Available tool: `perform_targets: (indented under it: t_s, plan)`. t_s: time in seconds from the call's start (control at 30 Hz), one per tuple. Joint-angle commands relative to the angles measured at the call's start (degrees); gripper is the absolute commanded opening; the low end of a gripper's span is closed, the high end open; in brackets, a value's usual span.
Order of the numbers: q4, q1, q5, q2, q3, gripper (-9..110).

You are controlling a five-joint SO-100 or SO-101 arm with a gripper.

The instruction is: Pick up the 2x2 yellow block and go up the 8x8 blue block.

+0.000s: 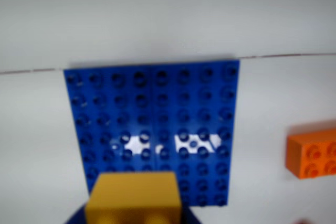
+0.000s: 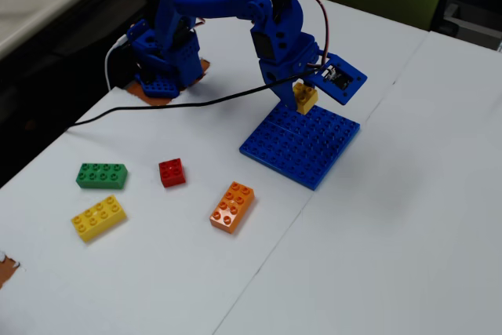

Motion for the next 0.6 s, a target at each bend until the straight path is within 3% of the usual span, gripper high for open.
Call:
perform_targets:
  t_s: [0.0, 0.57]
  plan:
    - [-0.79, -0.79, 0.26, 0.7, -1.85, 0]
    - [-1.67, -1.32, 0.53, 0.35, -2.02, 0]
